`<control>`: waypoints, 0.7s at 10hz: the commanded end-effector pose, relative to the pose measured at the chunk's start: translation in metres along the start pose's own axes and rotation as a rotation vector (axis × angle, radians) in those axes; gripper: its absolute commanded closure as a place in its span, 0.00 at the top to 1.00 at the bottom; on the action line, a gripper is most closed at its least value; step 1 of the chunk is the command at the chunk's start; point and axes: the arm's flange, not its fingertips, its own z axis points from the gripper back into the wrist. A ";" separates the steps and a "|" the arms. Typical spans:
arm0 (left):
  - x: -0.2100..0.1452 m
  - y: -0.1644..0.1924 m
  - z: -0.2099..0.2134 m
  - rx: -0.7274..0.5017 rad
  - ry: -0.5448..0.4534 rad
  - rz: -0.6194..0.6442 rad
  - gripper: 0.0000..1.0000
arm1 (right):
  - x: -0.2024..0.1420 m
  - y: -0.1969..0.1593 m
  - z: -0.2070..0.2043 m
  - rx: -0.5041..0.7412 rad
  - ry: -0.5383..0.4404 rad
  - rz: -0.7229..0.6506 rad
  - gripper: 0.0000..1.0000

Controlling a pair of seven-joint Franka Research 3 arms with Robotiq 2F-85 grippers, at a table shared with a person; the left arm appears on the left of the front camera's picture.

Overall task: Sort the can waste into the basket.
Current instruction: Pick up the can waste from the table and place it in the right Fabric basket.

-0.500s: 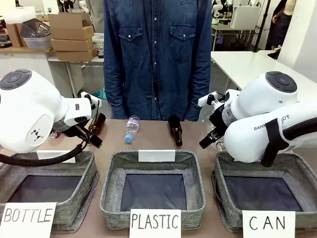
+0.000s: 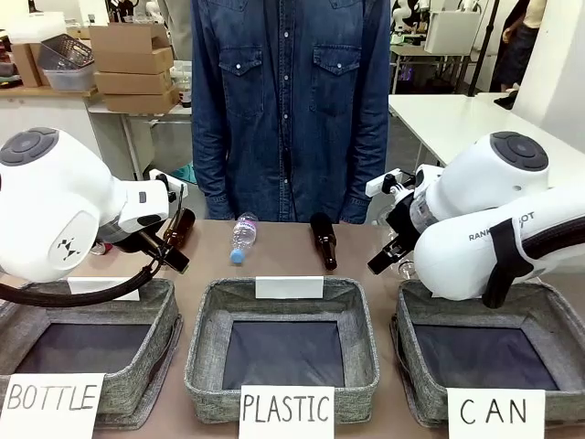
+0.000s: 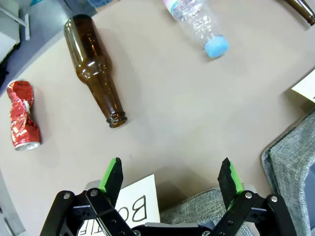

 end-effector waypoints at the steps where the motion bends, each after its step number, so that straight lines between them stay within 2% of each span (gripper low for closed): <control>1: 0.000 0.000 0.000 0.000 0.000 -0.001 1.00 | 0.000 0.000 0.000 0.000 0.000 0.000 1.00; 5: 0.000 0.000 0.000 0.000 0.000 -0.001 1.00 | 0.000 0.000 0.000 0.000 0.000 0.000 1.00; 6: 0.000 0.000 0.000 0.000 0.000 0.000 1.00 | 0.003 -0.013 0.025 0.043 -0.003 0.012 1.00; 7: 0.001 0.006 0.048 -0.013 -0.015 0.004 1.00 | -0.001 -0.032 0.070 0.079 -0.061 -0.022 1.00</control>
